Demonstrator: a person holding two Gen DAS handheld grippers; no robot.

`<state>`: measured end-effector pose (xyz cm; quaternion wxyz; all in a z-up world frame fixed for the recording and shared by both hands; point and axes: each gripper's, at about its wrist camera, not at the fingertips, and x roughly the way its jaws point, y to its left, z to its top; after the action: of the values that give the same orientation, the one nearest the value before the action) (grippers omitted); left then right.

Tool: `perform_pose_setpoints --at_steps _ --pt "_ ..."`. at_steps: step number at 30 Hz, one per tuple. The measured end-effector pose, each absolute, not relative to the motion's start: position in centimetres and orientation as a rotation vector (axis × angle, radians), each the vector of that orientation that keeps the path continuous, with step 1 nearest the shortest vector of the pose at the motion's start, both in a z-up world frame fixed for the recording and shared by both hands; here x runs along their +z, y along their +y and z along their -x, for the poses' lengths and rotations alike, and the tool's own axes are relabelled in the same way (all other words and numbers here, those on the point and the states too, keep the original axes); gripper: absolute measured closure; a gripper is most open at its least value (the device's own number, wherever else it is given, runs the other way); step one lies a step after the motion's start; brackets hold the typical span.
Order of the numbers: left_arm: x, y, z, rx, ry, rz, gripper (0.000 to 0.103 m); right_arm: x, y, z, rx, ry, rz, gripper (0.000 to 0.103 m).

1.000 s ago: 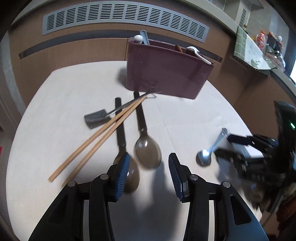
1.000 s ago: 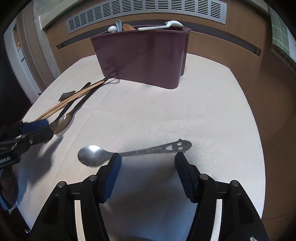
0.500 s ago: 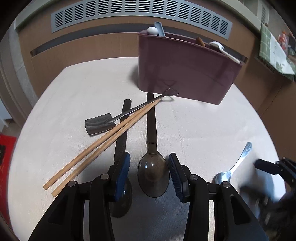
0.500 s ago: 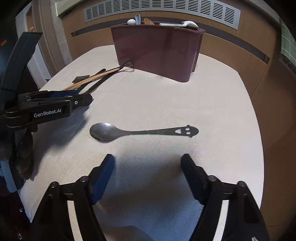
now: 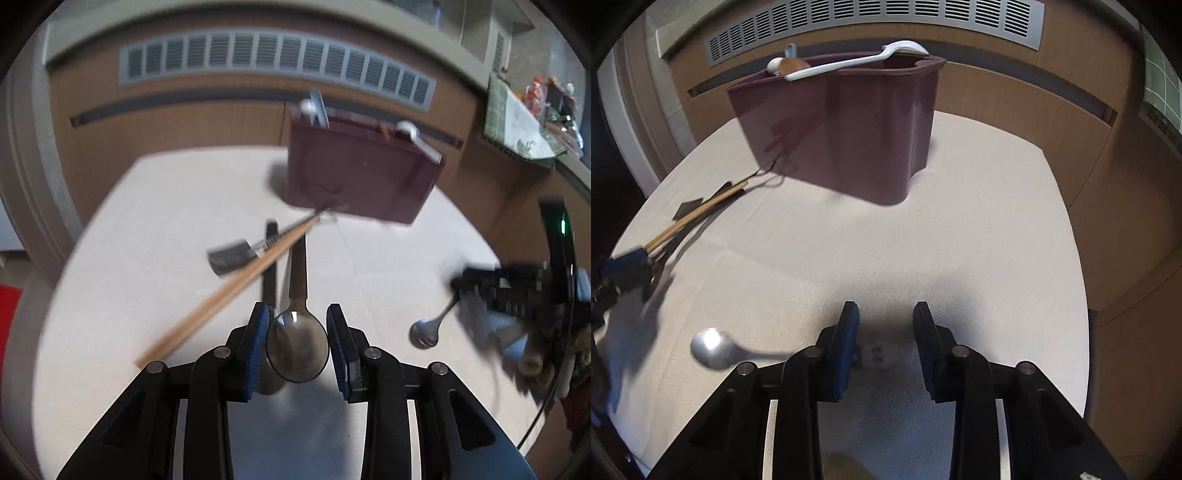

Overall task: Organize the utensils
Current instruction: 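Lift the metal spoon with the right tool while the left tool lifts the brown spoon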

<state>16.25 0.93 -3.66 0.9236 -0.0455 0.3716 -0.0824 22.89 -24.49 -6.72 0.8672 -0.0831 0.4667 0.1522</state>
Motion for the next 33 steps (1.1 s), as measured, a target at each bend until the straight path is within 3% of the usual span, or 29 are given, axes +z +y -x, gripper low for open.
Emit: perform_pose_setpoints --at_steps 11,25,26,33 --pt "1.9 2.2 -15.3 -0.181 0.595 0.094 0.071 -5.3 -20.5 -14.4 0.668 0.978 0.264 0.073" --pt "2.6 2.2 -15.7 -0.187 0.589 0.118 0.071 -6.6 -16.1 -19.4 0.539 0.947 0.323 0.073" --pt "2.7 2.2 -15.6 -0.187 0.587 0.115 0.071 -6.4 -16.0 -19.1 0.529 0.935 0.34 0.078" --pt "4.6 1.9 -14.9 -0.206 0.586 0.109 0.071 -2.5 -18.5 -18.5 0.461 0.813 0.234 0.078"
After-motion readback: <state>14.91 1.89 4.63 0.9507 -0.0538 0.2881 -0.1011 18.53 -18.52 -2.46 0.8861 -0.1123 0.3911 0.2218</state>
